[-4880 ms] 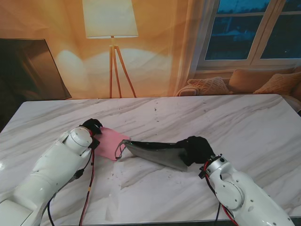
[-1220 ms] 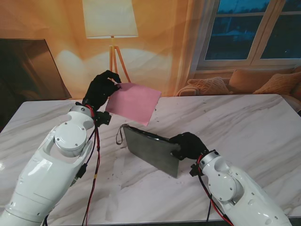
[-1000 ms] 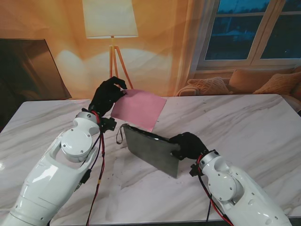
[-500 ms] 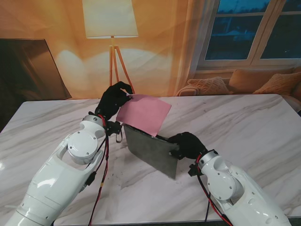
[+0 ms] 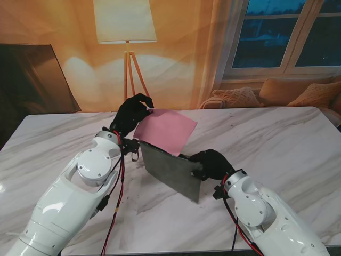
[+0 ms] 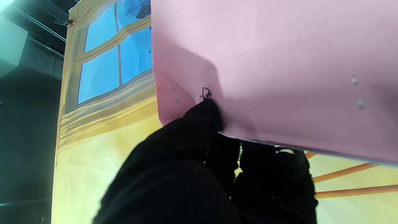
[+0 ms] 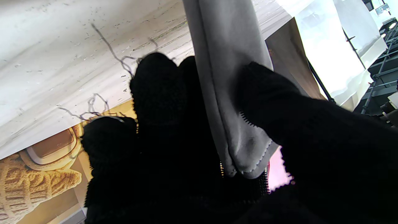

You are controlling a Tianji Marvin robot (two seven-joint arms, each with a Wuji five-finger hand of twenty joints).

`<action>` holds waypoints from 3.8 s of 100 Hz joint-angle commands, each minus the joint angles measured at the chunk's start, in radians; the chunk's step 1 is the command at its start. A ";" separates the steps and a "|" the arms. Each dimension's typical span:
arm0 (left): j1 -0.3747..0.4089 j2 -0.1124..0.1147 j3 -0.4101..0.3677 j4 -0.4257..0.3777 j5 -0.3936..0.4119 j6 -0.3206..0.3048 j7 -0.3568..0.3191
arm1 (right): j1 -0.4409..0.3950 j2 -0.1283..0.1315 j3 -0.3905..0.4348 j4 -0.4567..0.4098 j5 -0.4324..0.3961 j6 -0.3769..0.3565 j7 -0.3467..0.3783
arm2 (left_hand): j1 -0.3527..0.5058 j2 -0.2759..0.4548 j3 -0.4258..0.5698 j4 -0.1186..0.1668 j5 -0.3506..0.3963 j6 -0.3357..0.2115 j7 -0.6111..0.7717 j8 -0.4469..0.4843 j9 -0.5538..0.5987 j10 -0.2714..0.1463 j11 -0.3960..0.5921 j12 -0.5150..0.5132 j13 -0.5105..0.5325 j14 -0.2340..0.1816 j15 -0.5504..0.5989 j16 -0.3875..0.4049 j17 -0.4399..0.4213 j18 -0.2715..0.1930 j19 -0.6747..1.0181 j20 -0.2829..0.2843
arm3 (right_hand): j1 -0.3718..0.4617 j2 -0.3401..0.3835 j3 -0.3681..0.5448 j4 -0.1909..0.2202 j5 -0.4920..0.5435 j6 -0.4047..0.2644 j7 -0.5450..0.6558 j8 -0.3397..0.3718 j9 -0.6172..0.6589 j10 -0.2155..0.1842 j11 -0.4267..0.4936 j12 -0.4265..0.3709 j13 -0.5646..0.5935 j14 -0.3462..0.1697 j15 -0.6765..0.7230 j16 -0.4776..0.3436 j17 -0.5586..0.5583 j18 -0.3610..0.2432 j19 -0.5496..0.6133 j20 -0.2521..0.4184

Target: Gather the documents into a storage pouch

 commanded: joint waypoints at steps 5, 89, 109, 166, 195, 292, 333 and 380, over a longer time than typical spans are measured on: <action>0.014 0.007 -0.001 -0.015 -0.006 -0.007 -0.040 | 0.000 -0.004 0.000 -0.003 -0.001 0.009 0.011 | 0.048 0.108 0.012 0.049 0.083 -0.020 0.099 0.051 0.108 -0.093 0.118 0.058 0.050 0.053 0.012 0.000 -0.010 -0.147 -0.014 -0.003 | 0.066 0.053 0.040 0.052 0.075 -0.061 0.112 0.037 0.015 0.040 0.019 0.008 -0.016 -0.017 0.024 0.015 -0.003 -0.002 0.049 0.014; 0.018 0.023 0.026 0.010 0.026 -0.087 -0.087 | -0.018 0.009 0.023 -0.017 -0.057 -0.041 0.028 | 0.040 0.076 0.028 0.020 0.095 -0.061 0.091 0.045 0.104 -0.151 0.072 0.079 0.034 0.004 -0.024 -0.009 -0.052 -0.173 -0.057 -0.070 | -0.001 0.062 0.014 0.045 0.013 -0.024 0.112 -0.093 -0.008 0.038 -0.001 -0.008 -0.039 -0.013 -0.012 0.046 -0.029 -0.005 0.027 0.012; 0.019 0.027 0.036 0.026 0.018 -0.106 -0.109 | -0.017 0.007 0.023 -0.018 -0.039 -0.026 0.029 | 0.048 0.016 0.082 -0.020 0.115 -0.085 0.090 0.029 0.110 -0.189 0.009 0.048 0.035 -0.011 -0.066 -0.027 -0.078 -0.180 -0.077 -0.115 | -0.005 0.062 0.020 0.043 0.015 -0.016 0.116 -0.099 -0.004 0.044 0.007 -0.009 -0.035 -0.010 -0.007 0.050 -0.026 -0.002 0.033 0.016; 0.062 0.036 0.012 -0.006 -0.107 -0.062 -0.191 | -0.016 0.003 0.022 -0.026 -0.009 0.005 0.034 | -0.026 -0.111 0.227 -0.103 0.127 -0.126 0.058 -0.093 0.145 -0.238 -0.201 -0.061 0.036 -0.070 -0.366 -0.111 -0.214 -0.120 -0.249 -0.426 | -0.004 0.065 0.020 0.042 0.014 -0.010 0.118 -0.104 -0.008 0.048 0.013 -0.015 -0.035 -0.007 -0.004 0.052 -0.028 -0.001 0.037 0.019; 0.061 0.046 0.007 0.005 -0.115 -0.031 -0.241 | -0.018 0.002 0.031 -0.029 -0.007 0.012 0.033 | -0.051 -0.106 0.258 -0.109 0.128 -0.161 0.065 -0.115 0.143 -0.265 -0.250 -0.095 0.006 -0.106 -0.500 -0.171 -0.226 -0.079 -0.530 -0.545 | -0.008 0.067 0.019 0.041 0.012 -0.011 0.117 -0.105 -0.008 0.047 0.015 -0.016 -0.036 -0.008 -0.004 0.052 -0.028 -0.002 0.036 0.020; -0.007 0.055 0.010 0.028 -0.110 -0.033 -0.297 | -0.031 0.012 0.037 -0.031 -0.011 -0.054 0.065 | -0.012 -0.093 0.241 -0.101 0.138 -0.204 0.120 -0.080 0.124 -0.323 -0.228 -0.115 0.006 -0.116 -0.558 -0.203 -0.221 -0.080 -0.602 -0.512 | 0.028 0.052 0.027 0.048 0.039 -0.051 0.137 -0.083 0.014 0.034 0.017 -0.013 -0.028 -0.009 -0.005 0.052 -0.024 0.004 0.037 0.021; -0.015 0.050 0.021 0.064 -0.116 -0.012 -0.298 | -0.048 0.016 0.054 -0.038 -0.003 -0.107 0.078 | 0.025 -0.157 0.328 -0.102 0.109 -0.188 0.095 -0.094 0.107 -0.295 -0.194 -0.203 0.045 -0.135 -0.626 -0.201 -0.222 -0.059 -0.605 -0.546 | 0.032 0.038 0.039 0.047 0.053 -0.088 0.147 -0.052 0.029 0.008 0.012 0.000 -0.023 -0.017 -0.006 0.055 -0.024 0.005 0.036 0.020; -0.006 0.049 0.008 0.080 -0.169 0.042 -0.329 | -0.048 0.016 0.056 -0.038 -0.007 -0.113 0.070 | -0.026 -0.162 0.359 -0.098 0.120 -0.163 0.064 -0.121 0.139 -0.273 -0.205 -0.203 0.052 -0.104 -0.628 -0.235 -0.224 -0.053 -0.606 -0.558 | 0.031 0.036 0.041 0.046 0.056 -0.093 0.143 -0.039 0.035 0.002 0.001 0.009 -0.023 -0.017 -0.008 0.056 -0.024 0.005 0.036 0.020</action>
